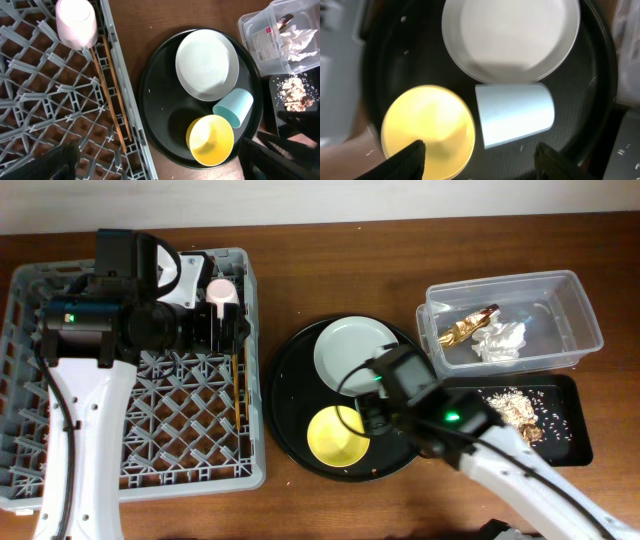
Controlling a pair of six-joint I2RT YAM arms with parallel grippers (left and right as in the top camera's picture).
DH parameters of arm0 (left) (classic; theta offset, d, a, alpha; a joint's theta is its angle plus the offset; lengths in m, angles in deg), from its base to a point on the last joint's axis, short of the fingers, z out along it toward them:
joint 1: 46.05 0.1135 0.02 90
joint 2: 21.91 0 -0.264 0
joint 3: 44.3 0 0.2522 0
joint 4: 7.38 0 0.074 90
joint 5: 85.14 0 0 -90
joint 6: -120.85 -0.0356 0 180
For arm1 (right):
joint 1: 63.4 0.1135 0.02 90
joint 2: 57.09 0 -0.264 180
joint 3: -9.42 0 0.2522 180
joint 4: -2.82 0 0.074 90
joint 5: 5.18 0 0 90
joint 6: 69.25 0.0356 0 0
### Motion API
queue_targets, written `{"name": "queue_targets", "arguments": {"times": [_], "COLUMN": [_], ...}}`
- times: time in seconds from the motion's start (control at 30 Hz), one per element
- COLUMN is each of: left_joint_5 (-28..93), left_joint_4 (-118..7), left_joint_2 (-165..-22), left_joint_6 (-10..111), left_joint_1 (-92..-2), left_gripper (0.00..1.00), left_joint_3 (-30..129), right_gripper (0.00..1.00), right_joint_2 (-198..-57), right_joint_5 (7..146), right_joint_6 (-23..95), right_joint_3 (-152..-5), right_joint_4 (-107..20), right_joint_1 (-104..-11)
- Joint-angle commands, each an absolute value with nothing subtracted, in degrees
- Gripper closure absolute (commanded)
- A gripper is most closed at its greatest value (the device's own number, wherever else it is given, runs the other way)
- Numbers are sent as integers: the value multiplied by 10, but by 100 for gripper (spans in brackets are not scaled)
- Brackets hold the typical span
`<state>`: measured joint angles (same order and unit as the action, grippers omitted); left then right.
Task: Sort waste into correct bins and load items into the dishwasher rack
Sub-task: 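Grasp the light-blue cup on the round tray with the right gripper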
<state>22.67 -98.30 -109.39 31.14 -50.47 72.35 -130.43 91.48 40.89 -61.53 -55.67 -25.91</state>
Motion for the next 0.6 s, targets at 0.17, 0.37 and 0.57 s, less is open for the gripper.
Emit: {"name": "queue_targets", "arguments": {"times": [0.17,0.37,0.57], "left_joint_5": [220,220,220], "left_joint_4": [-983,-983,-983], "left_joint_2": [-1095,-1095,-1095], "left_joint_6": [318,317,317], "left_joint_1": [-504,-504,-504], "left_gripper": [1,1,1], "left_joint_3": [715,715,715], "right_gripper": [32,37,49], "right_joint_2": [-1477,-1538,-1540], "right_joint_5": [1171,1264,1285], "right_joint_6": [438,438,438], "right_joint_3": [-605,-605,-605], "right_joint_4": [-514,-509,-509], "right_joint_1": [-137,-127,-128]}}
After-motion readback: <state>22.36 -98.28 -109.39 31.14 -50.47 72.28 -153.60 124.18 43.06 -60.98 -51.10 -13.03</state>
